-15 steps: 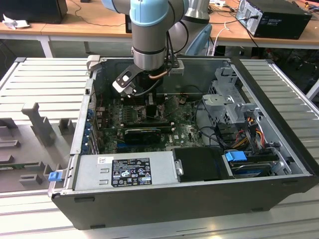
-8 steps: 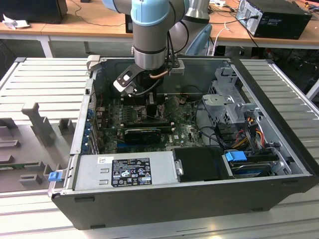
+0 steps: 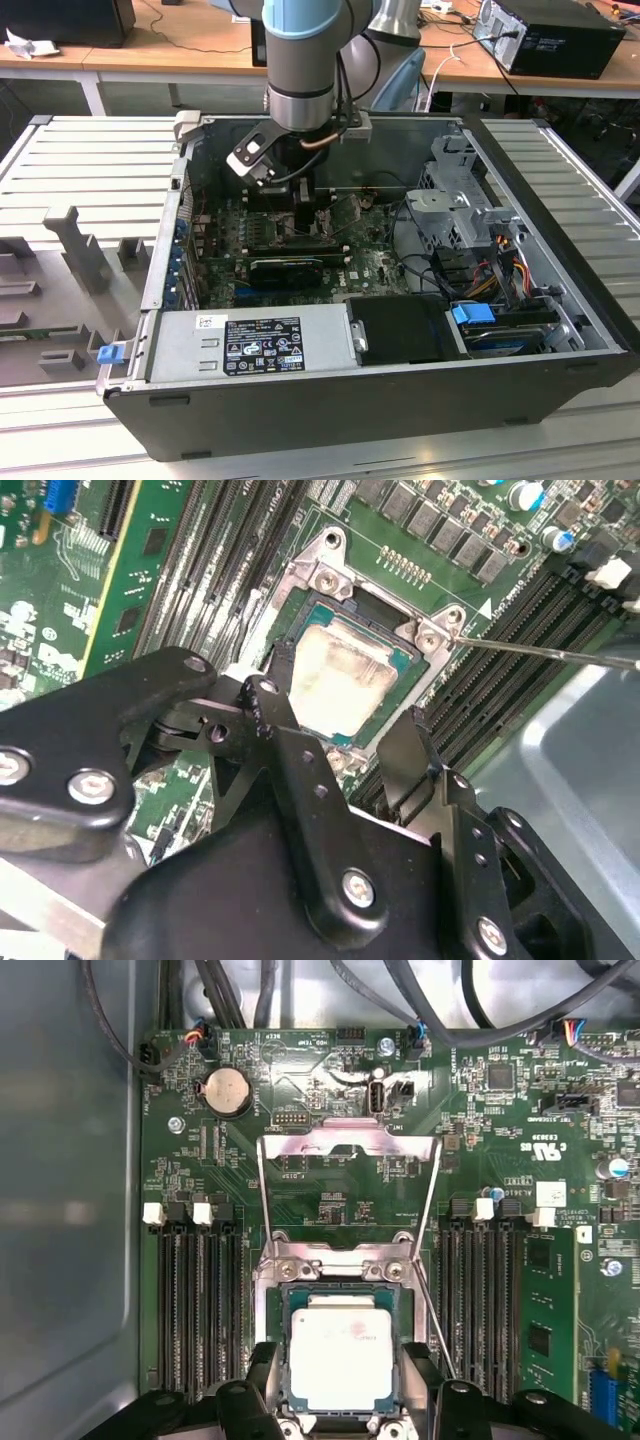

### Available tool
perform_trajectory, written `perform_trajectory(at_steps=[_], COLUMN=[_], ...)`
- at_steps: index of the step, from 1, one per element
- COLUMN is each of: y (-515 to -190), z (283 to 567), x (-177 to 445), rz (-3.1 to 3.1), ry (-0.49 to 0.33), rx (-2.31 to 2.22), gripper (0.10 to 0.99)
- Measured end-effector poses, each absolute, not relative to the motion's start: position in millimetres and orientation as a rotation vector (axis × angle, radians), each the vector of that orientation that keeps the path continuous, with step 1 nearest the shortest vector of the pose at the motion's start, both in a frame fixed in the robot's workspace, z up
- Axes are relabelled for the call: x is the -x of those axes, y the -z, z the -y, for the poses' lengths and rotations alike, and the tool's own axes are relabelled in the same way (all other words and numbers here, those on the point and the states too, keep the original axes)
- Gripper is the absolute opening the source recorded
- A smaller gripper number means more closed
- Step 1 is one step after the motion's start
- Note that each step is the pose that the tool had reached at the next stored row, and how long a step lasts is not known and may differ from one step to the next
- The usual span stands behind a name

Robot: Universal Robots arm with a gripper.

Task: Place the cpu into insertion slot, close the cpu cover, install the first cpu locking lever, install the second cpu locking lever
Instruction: 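Place the cpu into insertion slot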

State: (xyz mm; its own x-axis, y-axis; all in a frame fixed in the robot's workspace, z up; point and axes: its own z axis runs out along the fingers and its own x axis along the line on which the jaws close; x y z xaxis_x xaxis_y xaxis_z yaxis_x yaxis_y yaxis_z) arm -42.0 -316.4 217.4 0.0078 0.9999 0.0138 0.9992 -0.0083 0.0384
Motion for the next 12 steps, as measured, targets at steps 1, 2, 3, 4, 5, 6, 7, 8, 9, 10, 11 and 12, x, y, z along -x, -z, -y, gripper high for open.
perform_trajectory(at_steps=[1,2,3,4,5,6,7,8,9,10,11,12], y=[-219.2,-220.8,-221.9,-223.3,-223.7,-223.9,-224.3,-224.7,-225.3,-226.0,-226.7,-227.2], z=[316.4,316.4,316.4,316.4,316.4,316.4,316.4,316.4,316.4,316.4,316.4,316.4], x=[42.0,42.0,42.0,42.0,42.0,41.9,42.0,42.0,42.0,42.0,42.0,42.0], rz=[-2.200,-2.200,-2.200,-2.200,-2.200,-2.200,-2.200,-2.200,-2.199,-2.199,-2.199,-2.199], ry=[-0.058,-0.058,-0.057,-0.057,-0.057,-0.058,-0.058,-0.057,-0.057,-0.057,-0.057,-0.057], rx=[-2.218,-2.218,-2.218,-2.217,-2.218,-2.218,-2.218,-2.218,-2.218,-2.217,-2.217,-2.217], gripper=[0.604,0.525,0.459,0.400,0.341,0.278,0.220,0.161,0.106,0.106,0.106,0.106])
